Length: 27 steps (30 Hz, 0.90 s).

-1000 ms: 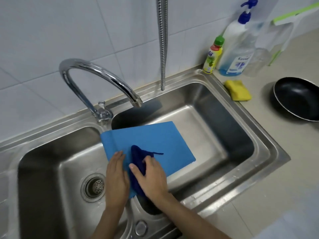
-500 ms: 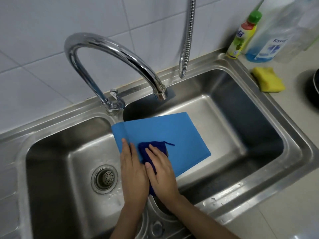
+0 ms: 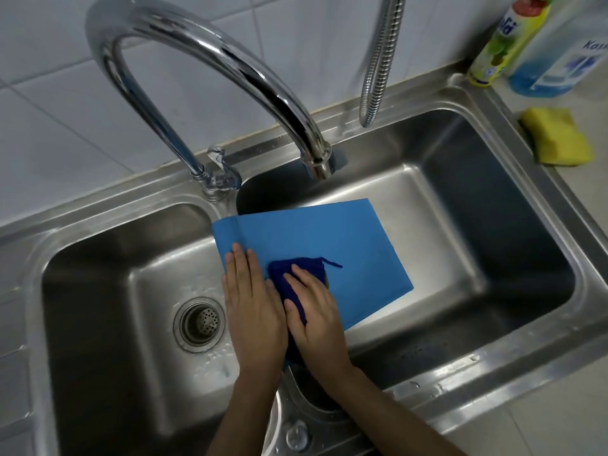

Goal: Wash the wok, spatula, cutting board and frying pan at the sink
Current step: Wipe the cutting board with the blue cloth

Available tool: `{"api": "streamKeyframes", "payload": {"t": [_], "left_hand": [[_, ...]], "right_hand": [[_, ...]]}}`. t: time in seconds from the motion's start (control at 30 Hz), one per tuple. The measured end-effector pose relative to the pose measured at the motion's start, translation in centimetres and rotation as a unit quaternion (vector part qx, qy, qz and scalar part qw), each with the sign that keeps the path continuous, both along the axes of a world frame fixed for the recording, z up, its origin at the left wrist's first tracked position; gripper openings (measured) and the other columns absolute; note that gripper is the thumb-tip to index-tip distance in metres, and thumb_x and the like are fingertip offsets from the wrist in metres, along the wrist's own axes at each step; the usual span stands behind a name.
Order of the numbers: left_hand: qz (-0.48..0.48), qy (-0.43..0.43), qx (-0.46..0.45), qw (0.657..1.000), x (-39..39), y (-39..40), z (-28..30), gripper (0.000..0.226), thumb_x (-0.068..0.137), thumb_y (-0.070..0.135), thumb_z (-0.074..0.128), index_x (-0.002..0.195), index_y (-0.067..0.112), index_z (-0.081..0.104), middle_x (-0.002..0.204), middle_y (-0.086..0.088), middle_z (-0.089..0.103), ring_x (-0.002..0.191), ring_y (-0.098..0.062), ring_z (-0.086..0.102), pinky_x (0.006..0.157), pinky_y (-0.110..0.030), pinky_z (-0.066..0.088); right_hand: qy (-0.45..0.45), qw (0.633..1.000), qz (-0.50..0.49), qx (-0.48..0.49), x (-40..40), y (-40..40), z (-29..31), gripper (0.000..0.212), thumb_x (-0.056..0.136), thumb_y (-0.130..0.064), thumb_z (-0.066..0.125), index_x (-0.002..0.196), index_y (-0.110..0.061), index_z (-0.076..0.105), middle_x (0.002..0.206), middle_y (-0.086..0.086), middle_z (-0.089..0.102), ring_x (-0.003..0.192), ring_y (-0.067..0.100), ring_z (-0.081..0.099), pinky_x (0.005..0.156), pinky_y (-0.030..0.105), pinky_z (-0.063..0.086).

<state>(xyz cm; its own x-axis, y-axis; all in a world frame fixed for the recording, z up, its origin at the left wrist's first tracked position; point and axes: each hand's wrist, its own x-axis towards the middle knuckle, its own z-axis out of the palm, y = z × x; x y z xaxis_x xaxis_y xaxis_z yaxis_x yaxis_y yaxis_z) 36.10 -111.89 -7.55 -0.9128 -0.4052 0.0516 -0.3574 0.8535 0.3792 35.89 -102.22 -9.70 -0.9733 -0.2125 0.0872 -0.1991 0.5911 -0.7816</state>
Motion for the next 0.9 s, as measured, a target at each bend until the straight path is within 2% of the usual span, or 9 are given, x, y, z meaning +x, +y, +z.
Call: {"api": "streamKeyframes", "payload": {"t": [0.07,0.2,0.27,0.4,0.57,0.63,0.73,0.8,0.9], "left_hand": [[-0.005,0.002,-0.013,1.0,-0.1,0.0,-0.1,0.053,0.098,0.015,0.029,0.148,-0.002,0.026,0.158,-0.017,0.018,0.148,-0.026,0.012,0.12,-0.04,0.013],[0.007,0.013,-0.007,1.0,-0.2,0.1,-0.3,0.053,0.095,0.01,0.035,0.146,-0.002,0.031,0.157,-0.017,0.022,0.147,-0.027,0.014,0.121,-0.04,0.014],[0.007,0.02,-0.011,1.0,-0.3,0.2,-0.3,0.052,0.093,0.007,0.038,0.144,-0.004,0.034,0.156,-0.018,0.024,0.147,-0.029,0.017,0.12,-0.041,0.015],[0.01,0.019,-0.03,0.999,-0.4,0.4,-0.1,0.052,0.092,0.005,0.039,0.143,-0.004,0.035,0.155,-0.019,0.027,0.145,-0.03,0.019,0.119,-0.042,0.018],[0.012,0.008,-0.032,0.999,-0.4,0.6,0.3,0.053,0.093,0.008,0.034,0.144,-0.003,0.033,0.155,-0.017,0.027,0.146,-0.027,0.018,0.119,-0.042,0.02],[0.011,0.007,-0.036,0.999,-0.4,0.5,0.3,0.053,0.093,0.01,0.031,0.144,-0.004,0.034,0.154,-0.017,0.028,0.145,-0.027,0.019,0.118,-0.043,0.021],[0.008,0.008,-0.031,0.999,-0.4,0.3,0.3,0.053,0.095,0.015,0.028,0.144,-0.005,0.035,0.154,-0.019,0.027,0.146,-0.028,0.018,0.118,-0.043,0.021],[-0.004,0.015,-0.033,0.999,-0.3,0.3,0.3,0.053,0.096,0.018,0.027,0.143,-0.007,0.035,0.154,-0.021,0.028,0.145,-0.029,0.018,0.117,-0.044,0.021],[-0.005,0.019,-0.035,0.999,-0.2,0.4,0.5,0.053,0.096,0.019,0.027,0.142,-0.007,0.036,0.153,-0.021,0.029,0.145,-0.028,0.017,0.116,-0.045,0.023]], "right_hand": [[-0.004,1.0,0.007,0.03,-1.0,0.7,-0.5,0.047,0.1,-0.042,0.029,0.134,-0.018,0.051,0.141,-0.001,0.049,0.129,0.01,0.041,0.108,0.03,0.034],[-0.113,0.989,-0.026,0.091,-4.5,3.0,-2.3,0.06,0.096,-0.051,0.029,0.142,-0.015,0.041,0.149,0.005,0.039,0.133,0.022,0.038,0.11,0.037,0.033],[-0.171,0.974,-0.06,0.137,-6.7,5.0,-3.9,0.057,0.098,-0.045,0.034,0.146,-0.014,0.034,0.152,0.007,0.032,0.136,0.027,0.033,0.11,0.04,0.03],[-0.27,0.932,-0.127,0.207,-10.0,9.7,-6.7,0.056,0.1,-0.044,0.03,0.147,-0.014,0.028,0.153,0.009,0.029,0.137,0.032,0.03,0.109,0.05,0.031],[-0.235,0.919,-0.213,0.234,-8.5,8.6,-5.6,0.052,0.099,-0.042,0.035,0.139,-0.011,0.041,0.134,0.021,0.044,0.119,0.04,0.042,0.101,0.05,0.037],[-0.183,0.947,-0.188,0.188,-6.5,6.3,-3.8,0.053,0.096,-0.045,0.038,0.135,-0.009,0.047,0.125,0.02,0.048,0.111,0.037,0.047,0.097,0.046,0.039],[-0.082,0.989,-0.082,0.09,-3.4,2.2,-0.5,0.059,0.089,-0.054,0.04,0.127,-0.012,0.056,0.115,0.012,0.051,0.103,0.027,0.05,0.091,0.039,0.042],[-0.064,0.995,-0.025,0.069,-2.5,0.1,0.8,0.055,0.09,-0.054,0.038,0.129,-0.017,0.053,0.122,0.007,0.05,0.11,0.022,0.047,0.095,0.038,0.04],[-0.014,0.995,0.011,0.097,-3.0,-0.3,0.8,0.052,0.097,-0.05,0.027,0.14,-0.024,0.042,0.144,0.008,0.04,0.131,0.024,0.037,0.109,0.046,0.029]]}}
